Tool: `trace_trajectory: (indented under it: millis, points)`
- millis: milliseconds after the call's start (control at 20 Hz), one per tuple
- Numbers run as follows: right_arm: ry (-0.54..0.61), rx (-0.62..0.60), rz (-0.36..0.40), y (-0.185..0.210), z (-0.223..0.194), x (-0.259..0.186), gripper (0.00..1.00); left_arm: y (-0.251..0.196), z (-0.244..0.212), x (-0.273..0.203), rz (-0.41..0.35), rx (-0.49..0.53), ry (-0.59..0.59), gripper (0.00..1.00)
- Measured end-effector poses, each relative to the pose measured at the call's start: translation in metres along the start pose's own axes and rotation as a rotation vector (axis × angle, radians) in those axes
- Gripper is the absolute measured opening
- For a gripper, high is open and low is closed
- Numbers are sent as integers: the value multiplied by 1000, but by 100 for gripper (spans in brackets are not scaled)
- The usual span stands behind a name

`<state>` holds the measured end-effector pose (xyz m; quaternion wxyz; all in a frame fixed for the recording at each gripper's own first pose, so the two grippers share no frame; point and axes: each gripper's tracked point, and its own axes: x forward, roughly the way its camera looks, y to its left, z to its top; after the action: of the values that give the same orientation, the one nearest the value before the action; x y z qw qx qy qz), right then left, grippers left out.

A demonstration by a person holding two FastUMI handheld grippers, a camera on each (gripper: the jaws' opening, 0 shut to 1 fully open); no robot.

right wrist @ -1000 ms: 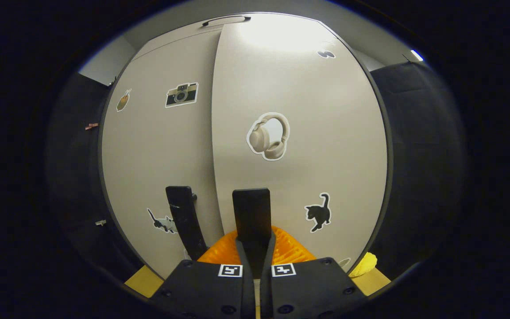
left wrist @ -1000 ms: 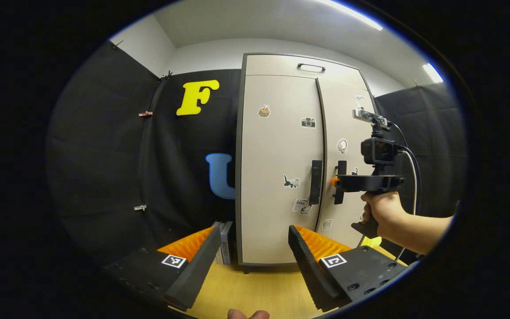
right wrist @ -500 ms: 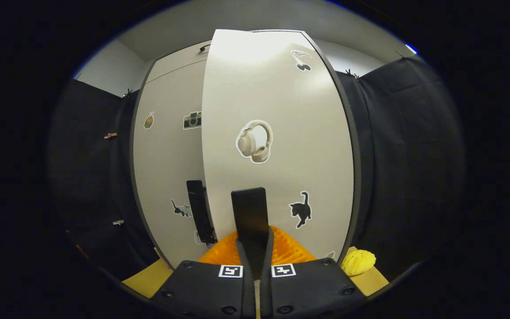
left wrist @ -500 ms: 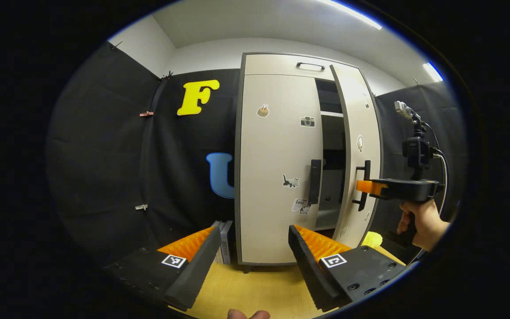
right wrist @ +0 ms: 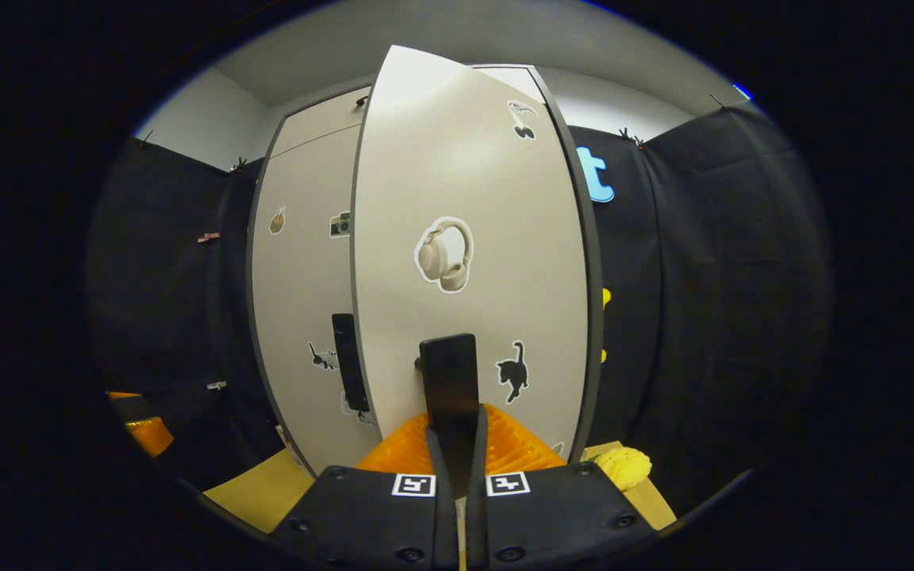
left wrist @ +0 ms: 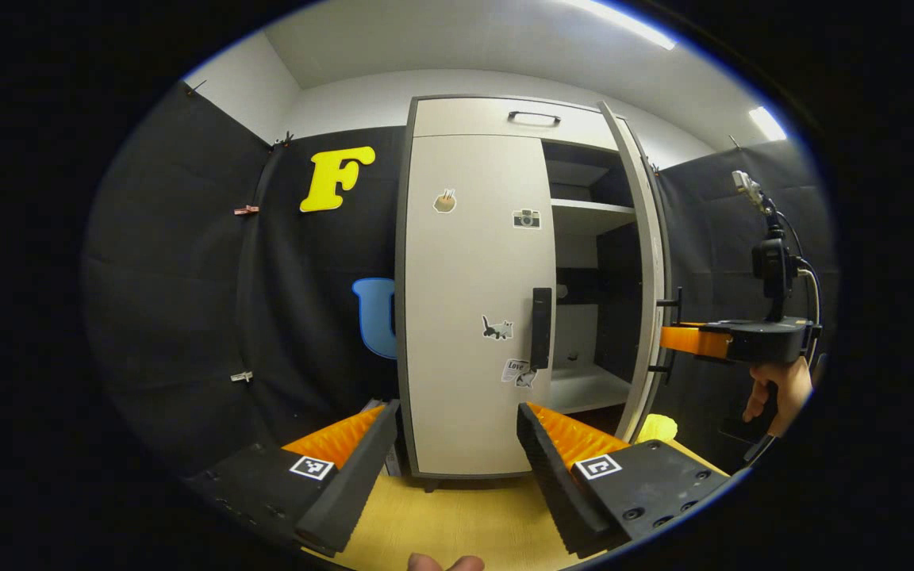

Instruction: Open the right door of the double-door shoe cabinet with the right hand, and open the left door with the left hand.

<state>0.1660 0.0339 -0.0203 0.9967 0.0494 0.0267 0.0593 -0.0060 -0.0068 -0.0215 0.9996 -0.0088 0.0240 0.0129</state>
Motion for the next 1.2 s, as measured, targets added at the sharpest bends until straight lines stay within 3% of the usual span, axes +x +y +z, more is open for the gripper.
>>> trace_trajectory:
  millis: [400, 600, 800, 900, 1200]
  points:
    - [6, -7, -58, -28, 3, -16, 7, -30, 5, 10, -51, 24, -9, 95]
    - [-4, -70, -157, -61, 4, -21, 7, -44, 7, 16, -73, 25, -14, 95]
    - [-27, -52, -240, -113, 17, -34, 5, -61, 11, 27, -95, 31, -17, 95]
    - [-31, 1, -216, -119, 19, -43, 5, -70, 15, 33, -104, 42, -25, 95]
    - [-20, -31, -171, -103, 17, -62, 13, -89, 28, 56, -124, 34, -22, 95]
